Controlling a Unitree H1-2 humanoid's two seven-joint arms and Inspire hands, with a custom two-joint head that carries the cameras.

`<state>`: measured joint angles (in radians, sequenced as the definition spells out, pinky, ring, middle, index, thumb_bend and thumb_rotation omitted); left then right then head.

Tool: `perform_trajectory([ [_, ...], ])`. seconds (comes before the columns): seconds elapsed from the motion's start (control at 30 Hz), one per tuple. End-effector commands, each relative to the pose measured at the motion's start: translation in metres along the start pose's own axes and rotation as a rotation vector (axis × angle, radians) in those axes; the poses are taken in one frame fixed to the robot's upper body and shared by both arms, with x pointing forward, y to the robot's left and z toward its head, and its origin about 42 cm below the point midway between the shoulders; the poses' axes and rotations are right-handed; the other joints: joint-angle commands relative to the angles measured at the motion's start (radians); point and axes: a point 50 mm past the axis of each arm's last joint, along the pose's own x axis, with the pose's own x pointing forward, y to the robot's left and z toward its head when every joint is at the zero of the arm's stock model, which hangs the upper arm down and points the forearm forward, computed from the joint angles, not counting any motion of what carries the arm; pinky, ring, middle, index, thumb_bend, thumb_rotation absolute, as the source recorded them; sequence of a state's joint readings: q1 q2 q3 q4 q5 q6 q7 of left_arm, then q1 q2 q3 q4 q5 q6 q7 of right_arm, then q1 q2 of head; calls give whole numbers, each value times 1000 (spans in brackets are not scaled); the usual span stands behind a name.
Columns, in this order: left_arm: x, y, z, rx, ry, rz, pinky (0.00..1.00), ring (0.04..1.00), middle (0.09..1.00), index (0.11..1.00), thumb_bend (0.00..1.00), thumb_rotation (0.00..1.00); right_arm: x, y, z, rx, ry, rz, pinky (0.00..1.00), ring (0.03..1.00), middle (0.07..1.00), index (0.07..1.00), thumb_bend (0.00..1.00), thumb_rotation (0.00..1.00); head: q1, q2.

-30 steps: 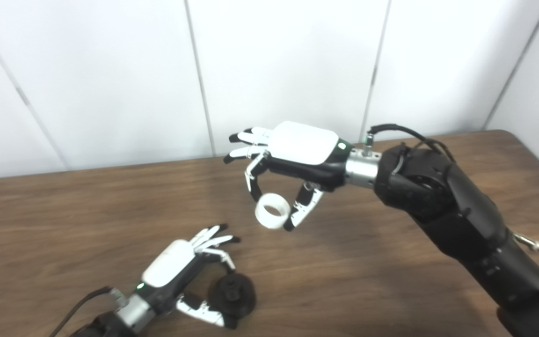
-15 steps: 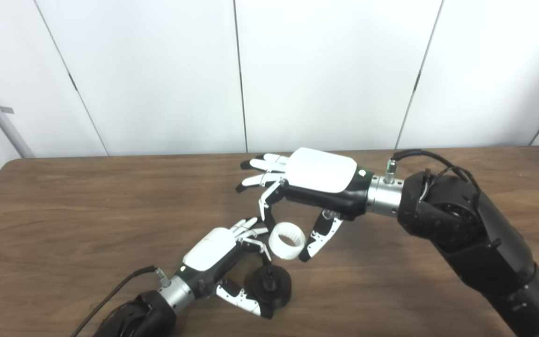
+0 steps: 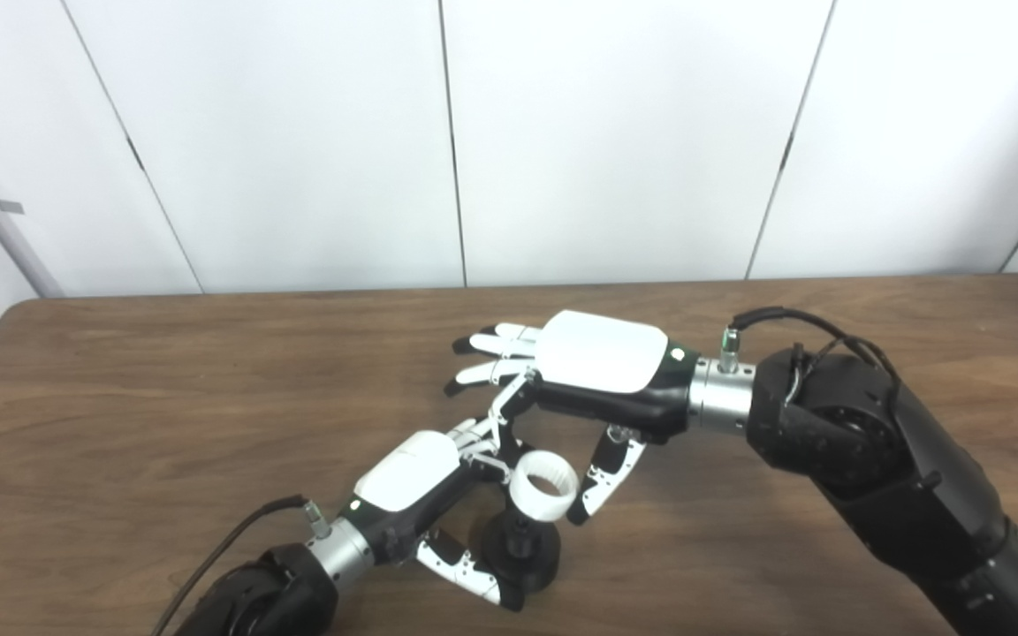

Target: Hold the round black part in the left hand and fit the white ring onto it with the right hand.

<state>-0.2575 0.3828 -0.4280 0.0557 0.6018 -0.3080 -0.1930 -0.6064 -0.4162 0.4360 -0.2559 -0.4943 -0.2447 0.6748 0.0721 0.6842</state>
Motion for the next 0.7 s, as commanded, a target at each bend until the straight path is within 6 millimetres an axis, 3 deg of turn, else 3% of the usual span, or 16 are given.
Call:
perform_trajectory([
  [0.0, 1, 7, 6, 32, -23, -13, 1000, 1000, 881, 481, 525, 58, 2, -12, 6, -32, -38, -45, 1000, 1000, 901, 481, 525, 147, 4, 5],
  [0.67, 4, 19, 14, 57, -45, -25, 1000, 1000, 894, 481, 524, 58, 8, 14, 2, 52, -30, -27, 1000, 1000, 906, 481, 525, 144, 14, 25],
])
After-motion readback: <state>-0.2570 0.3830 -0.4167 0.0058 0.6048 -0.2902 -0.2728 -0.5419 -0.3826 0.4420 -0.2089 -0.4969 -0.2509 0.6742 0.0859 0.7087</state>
